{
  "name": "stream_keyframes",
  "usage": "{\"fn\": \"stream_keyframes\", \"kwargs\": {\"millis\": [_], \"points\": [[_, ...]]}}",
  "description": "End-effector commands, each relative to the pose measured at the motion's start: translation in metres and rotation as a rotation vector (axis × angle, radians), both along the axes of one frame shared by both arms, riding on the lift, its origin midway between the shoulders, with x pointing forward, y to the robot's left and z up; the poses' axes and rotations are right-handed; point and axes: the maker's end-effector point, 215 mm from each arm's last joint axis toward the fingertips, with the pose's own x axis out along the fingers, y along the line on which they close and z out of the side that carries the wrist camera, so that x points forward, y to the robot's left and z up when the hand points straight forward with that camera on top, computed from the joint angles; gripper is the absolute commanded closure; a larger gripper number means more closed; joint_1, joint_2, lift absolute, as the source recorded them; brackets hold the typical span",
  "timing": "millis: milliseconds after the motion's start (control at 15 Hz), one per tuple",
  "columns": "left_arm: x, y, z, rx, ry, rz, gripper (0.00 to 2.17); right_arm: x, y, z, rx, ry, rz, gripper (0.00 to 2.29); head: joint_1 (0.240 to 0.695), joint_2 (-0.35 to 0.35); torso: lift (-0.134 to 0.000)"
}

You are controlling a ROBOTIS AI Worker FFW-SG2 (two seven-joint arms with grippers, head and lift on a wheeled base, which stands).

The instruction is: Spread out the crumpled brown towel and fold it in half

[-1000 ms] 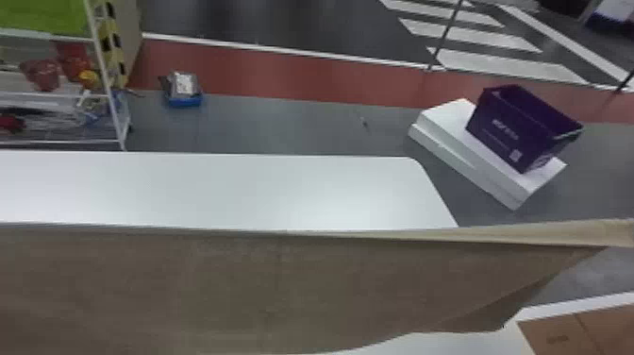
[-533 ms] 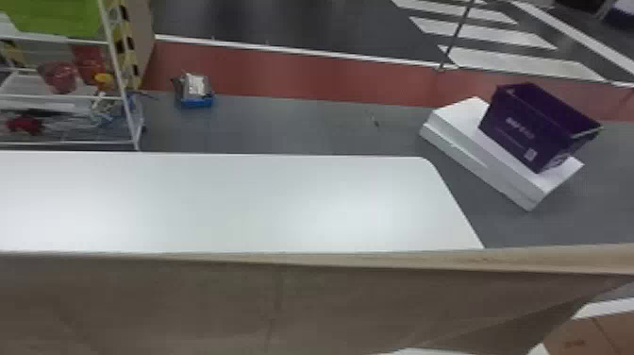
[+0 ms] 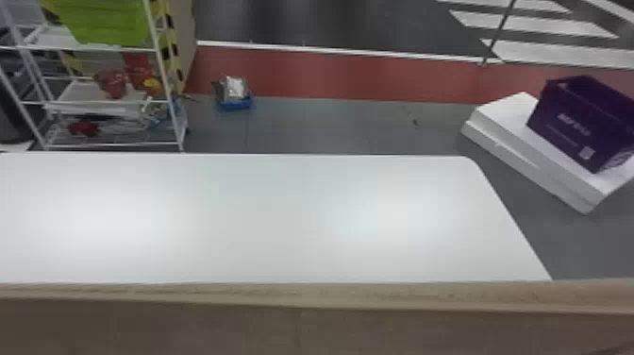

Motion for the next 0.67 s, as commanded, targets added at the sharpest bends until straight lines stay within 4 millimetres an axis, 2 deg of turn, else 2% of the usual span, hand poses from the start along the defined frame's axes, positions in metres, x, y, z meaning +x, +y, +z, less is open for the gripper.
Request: {"fn": "stream_keyframes", "kwargs": {"millis": [0, 133, 267, 400, 600], "points": [[-0.011, 0.008, 0.002, -0.002, -0.002, 0.030, 1.33, -0.013, -0.013, -0.004, 0.031, 0.008, -0.029, 2.25, 0.695, -0.127, -0.124], [-0.015, 0.009, 0.002, 0.002, 0.008, 0.035, 1.33, -0.017, -0.021, -0.007, 0.033, 0.015, -0.040, 2.25, 0.695, -0.143, -0.124], [-0.014, 0.006, 0.001, 0.003, 0.012, 0.025, 1.33, -0.009, -0.027, -0.016, 0.028, 0.038, -0.047, 2.25, 0.695, -0.176, -0.124], [-0.007, 0.009, -0.009, 0.000, 0.037, 0.032, 1.33, 0.012, -0.032, -0.034, 0.000, 0.073, -0.053, 2.25, 0.695, -0.204, -0.124], [0.011, 0.027, -0.039, 0.009, 0.119, 0.095, 1.33, 0.055, -0.041, -0.072, -0.041, 0.155, -0.073, 2.25, 0.695, -0.200, -0.124]]}}
